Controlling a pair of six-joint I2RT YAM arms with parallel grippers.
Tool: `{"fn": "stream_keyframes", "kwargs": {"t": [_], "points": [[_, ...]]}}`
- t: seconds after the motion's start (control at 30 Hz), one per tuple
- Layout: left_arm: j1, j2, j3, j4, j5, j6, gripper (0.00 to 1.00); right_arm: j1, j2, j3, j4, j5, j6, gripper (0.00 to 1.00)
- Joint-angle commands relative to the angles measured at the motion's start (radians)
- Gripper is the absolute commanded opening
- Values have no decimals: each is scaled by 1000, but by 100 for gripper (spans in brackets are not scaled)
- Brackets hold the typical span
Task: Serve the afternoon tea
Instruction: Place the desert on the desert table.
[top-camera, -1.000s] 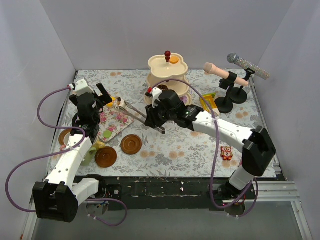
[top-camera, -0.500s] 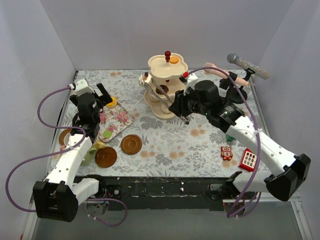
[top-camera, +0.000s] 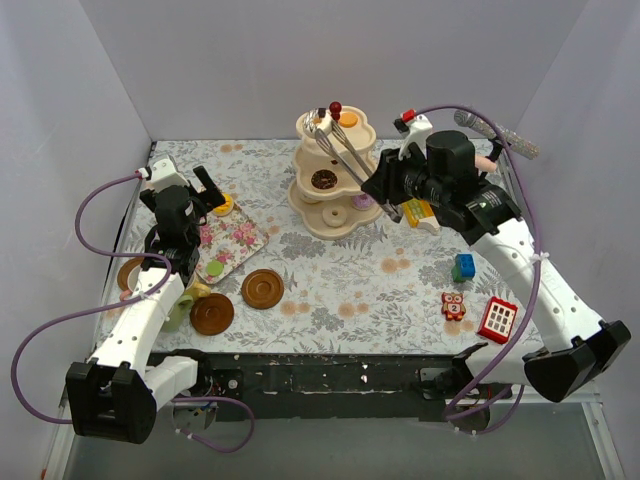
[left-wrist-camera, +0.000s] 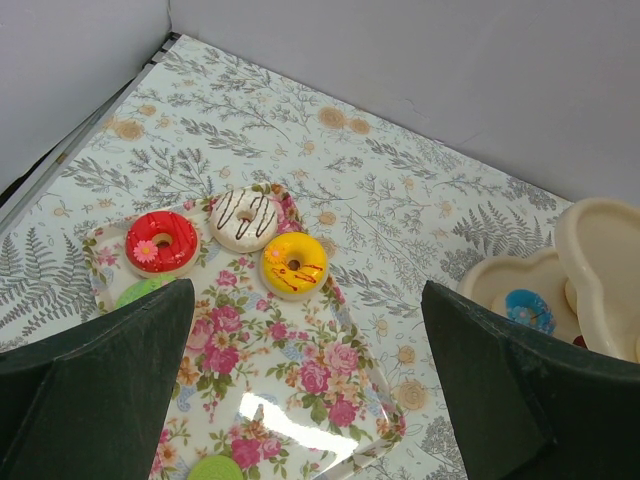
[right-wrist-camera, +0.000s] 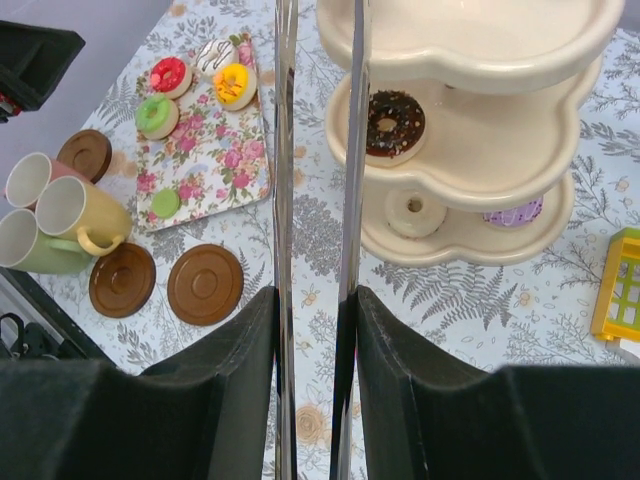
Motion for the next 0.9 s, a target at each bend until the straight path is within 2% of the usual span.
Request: {"fn": "stream_keyframes", "kwargs": {"t": [0.0, 0.87], "points": [[-4, -8, -6, 1, 3, -1, 98, -32, 30, 86, 14, -77, -10, 20], [-4, -5, -5, -2, 8, 1, 98, -105, 76, 47, 8, -111, -10, 19]]}}
